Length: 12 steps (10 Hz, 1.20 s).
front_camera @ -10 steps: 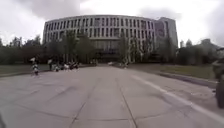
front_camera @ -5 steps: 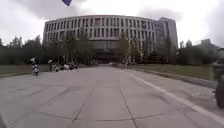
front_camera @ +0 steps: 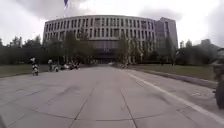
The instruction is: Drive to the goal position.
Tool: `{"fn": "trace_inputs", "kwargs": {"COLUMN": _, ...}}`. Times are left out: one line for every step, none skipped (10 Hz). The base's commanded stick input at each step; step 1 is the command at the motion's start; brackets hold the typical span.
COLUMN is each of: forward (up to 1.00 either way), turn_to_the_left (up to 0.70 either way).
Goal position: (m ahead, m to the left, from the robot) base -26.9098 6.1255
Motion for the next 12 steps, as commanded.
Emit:
{"fn": "trace_inputs", "kwargs": {"forward": 0.00, "turn_to_the_left": 0.77}}
{"fn": "trace_inputs", "kwargs": {"forward": 0.00, "turn_to_the_left": 0.77}}
{"fn": "trace_inputs", "kwargs": {"forward": 0.00, "turn_to_the_left": 0.77}}
{"fn": "trace_inputs", "kwargs": {"forward": 0.00, "turn_to_the_left": 0.77}}
{"fn": "trace_inputs", "kwargs": {"forward": 0.00, "turn_to_the_left": 0.77}}
{"fn": "trace_inputs", "kwargs": {"forward": 0.00, "turn_to_the_left": 0.77}}
{"fn": "trace_inputs", "kwargs": {"forward": 0.00, "turn_to_the_left": 0.77}}
{"fn": "trace_inputs", "kwargs": {"forward": 0.00, "turn_to_the_left": 0.76}}
{"fn": "trace_inputs", "kwargs": {"forward": 0.00, "turn_to_the_left": 0.74}}
{"fn": "trace_inputs", "kwargs": {"forward": 0.00, "turn_to_the_left": 0.69}}
{"fn": "trace_inputs", "kwargs": {"forward": 0.00, "turn_to_the_left": 0.41}}
{"fn": "trace_inputs", "kwargs": {"forward": 0.00, "turn_to_the_left": 0.27}}
